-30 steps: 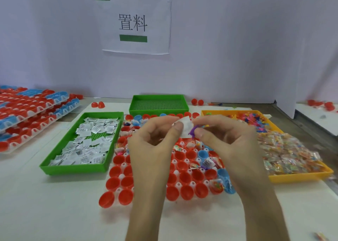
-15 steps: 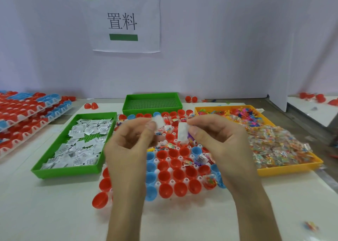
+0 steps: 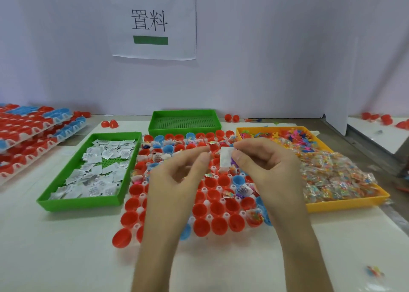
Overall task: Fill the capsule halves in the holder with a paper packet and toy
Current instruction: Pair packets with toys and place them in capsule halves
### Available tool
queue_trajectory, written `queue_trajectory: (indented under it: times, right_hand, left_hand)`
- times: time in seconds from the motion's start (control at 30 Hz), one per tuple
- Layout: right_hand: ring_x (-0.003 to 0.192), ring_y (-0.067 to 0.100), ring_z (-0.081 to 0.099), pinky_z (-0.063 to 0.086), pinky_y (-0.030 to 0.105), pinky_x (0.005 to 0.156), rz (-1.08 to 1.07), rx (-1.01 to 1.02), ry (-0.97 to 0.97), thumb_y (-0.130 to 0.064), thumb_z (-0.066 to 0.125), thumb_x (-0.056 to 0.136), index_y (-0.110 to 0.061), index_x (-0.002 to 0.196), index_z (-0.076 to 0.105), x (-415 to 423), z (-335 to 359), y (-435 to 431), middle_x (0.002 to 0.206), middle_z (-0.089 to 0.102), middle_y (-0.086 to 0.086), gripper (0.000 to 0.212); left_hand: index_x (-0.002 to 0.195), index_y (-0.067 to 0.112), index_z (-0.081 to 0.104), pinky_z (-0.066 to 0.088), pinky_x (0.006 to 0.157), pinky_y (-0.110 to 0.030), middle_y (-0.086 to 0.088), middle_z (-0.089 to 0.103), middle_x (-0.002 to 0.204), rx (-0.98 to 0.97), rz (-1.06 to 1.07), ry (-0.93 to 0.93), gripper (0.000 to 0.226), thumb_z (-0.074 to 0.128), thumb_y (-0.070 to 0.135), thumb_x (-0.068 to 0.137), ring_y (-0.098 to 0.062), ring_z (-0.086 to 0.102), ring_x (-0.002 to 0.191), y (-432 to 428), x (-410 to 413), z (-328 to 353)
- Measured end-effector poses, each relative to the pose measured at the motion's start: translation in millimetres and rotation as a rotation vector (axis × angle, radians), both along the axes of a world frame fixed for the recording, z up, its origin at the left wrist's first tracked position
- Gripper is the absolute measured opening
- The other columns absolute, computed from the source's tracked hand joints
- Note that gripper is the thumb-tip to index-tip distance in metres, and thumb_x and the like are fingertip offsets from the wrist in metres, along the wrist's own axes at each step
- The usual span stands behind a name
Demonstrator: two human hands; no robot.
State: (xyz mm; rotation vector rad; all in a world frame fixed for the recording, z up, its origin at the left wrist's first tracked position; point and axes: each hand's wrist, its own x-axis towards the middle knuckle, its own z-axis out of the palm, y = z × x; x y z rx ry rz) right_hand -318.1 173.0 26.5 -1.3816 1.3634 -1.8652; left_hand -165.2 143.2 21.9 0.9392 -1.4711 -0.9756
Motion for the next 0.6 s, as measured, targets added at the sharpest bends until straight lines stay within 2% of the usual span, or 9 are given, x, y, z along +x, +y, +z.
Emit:
queue_trajectory:
  times: [0.1,0.23,0.4,0.5,0.6]
  right_hand:
    - [0.079,0.006,0.074,0.055,0.014,0.070,0.011,-0.011,0.021,0.000,0.075,0.083,-0.018,0.090,0.074,-0.4,1.1,0.2,0.082,0.077,-0.009,0.019]
    - [0.081,0.009,0.074,0.056,0.015,0.071,0.057,-0.020,0.024,0.000,0.075,0.083,-0.017,0.092,0.075,-1.7,3.8,2.6,0.083,0.078,-0.006,0.019]
    - [0.075,0.008,0.072,0.056,0.016,0.067,0.000,-0.017,0.037,-0.014,0.081,0.077,-0.021,0.090,0.075,-0.2,5.0,3.0,0.079,0.074,-0.008,0.016]
    - [0.073,0.007,0.071,0.055,0.015,0.066,-0.015,-0.031,0.051,-0.029,0.080,0.070,-0.022,0.088,0.074,-0.5,6.8,4.8,0.076,0.073,-0.009,0.020]
    - [0.075,0.008,0.072,0.056,0.016,0.066,0.006,-0.082,0.095,-0.021,0.082,0.074,-0.022,0.088,0.073,0.7,7.3,5.3,0.077,0.074,-0.009,0.016]
  left_hand:
    - [0.097,0.028,0.078,0.054,0.066,-0.014,0.009,0.077,0.085,-0.029,-0.042,0.135,0.014,0.073,0.021,0.087,-0.008,0.073,0.076,11.2,-24.7,-2.0]
    - [0.096,0.029,0.078,0.054,0.066,-0.014,0.004,0.076,0.079,0.002,-0.009,0.267,0.022,0.077,0.011,0.084,-0.008,0.073,0.074,9.3,-31.2,-5.9]
    - [0.085,0.022,0.080,0.055,0.068,-0.017,-0.001,0.077,0.077,0.058,0.001,0.342,0.012,0.075,0.010,0.085,-0.013,0.074,0.074,5.5,-25.9,-9.6]
    - [0.088,0.020,0.078,0.057,0.069,-0.018,-0.002,0.078,0.078,0.103,0.024,0.368,0.009,0.076,0.013,0.083,-0.015,0.076,0.076,3.3,-23.2,-10.5]
    - [0.093,0.013,0.077,0.058,0.069,-0.020,-0.006,0.078,0.081,0.115,-0.021,0.379,0.011,0.074,0.013,0.083,-0.020,0.077,0.078,3.9,-22.5,-9.7]
